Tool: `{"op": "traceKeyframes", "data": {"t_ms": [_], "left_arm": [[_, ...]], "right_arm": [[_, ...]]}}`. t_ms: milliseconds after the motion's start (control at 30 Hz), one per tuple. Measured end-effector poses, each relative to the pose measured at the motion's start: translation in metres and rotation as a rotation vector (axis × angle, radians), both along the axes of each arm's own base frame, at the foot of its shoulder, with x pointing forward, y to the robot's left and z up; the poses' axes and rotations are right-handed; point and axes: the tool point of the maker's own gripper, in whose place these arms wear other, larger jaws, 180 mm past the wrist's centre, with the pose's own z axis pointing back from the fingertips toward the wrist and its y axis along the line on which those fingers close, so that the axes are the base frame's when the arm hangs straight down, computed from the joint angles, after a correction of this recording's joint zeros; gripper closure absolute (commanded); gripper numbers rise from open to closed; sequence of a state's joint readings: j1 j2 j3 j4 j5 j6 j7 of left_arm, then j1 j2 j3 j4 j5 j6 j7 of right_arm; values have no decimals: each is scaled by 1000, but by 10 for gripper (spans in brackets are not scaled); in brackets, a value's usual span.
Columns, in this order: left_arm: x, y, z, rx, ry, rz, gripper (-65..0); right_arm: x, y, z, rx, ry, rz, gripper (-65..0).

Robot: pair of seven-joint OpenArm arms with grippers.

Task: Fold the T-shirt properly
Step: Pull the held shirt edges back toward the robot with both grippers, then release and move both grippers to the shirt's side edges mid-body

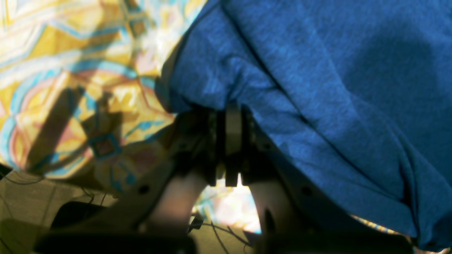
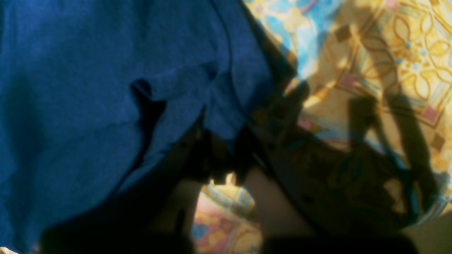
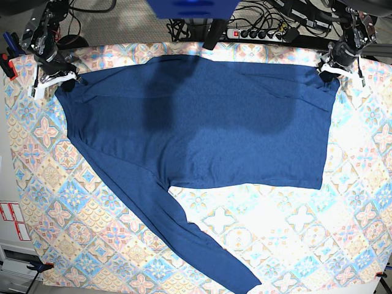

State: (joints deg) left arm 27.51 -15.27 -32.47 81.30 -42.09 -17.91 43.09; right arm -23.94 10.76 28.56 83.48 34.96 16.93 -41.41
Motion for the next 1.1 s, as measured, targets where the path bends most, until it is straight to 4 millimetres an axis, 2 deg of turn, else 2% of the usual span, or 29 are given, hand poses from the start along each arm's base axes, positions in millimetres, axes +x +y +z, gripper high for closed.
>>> {"op": "traceKeyframes", "data": {"t_ms": [233, 333, 400, 500, 833, 1000, 1100], "left_arm": [[-3, 0, -1, 0, 6, 0, 0], [-6, 0, -1, 1, 12, -3, -1], [-6, 1, -1, 3, 12, -2, -29], [-6, 2, -1, 4, 14, 0, -82], [-16, 9, 1, 24, 22, 2, -311], [-28, 12, 2, 27, 29, 6, -336], [-31, 22, 16, 50, 29, 43, -337]], "right_arm": [[-1, 0, 0, -3, 3, 1, -13], [-3, 1, -2, 1, 21, 7, -71], [-7, -2, -4, -6, 38, 4, -117], [-10, -15, 1, -24, 32, -29, -148], [-14, -33, 7, -51, 22, -83, -148], [-12, -32, 8, -49, 15, -83, -148], [-11, -34, 9, -54, 9, -84, -149]]}}
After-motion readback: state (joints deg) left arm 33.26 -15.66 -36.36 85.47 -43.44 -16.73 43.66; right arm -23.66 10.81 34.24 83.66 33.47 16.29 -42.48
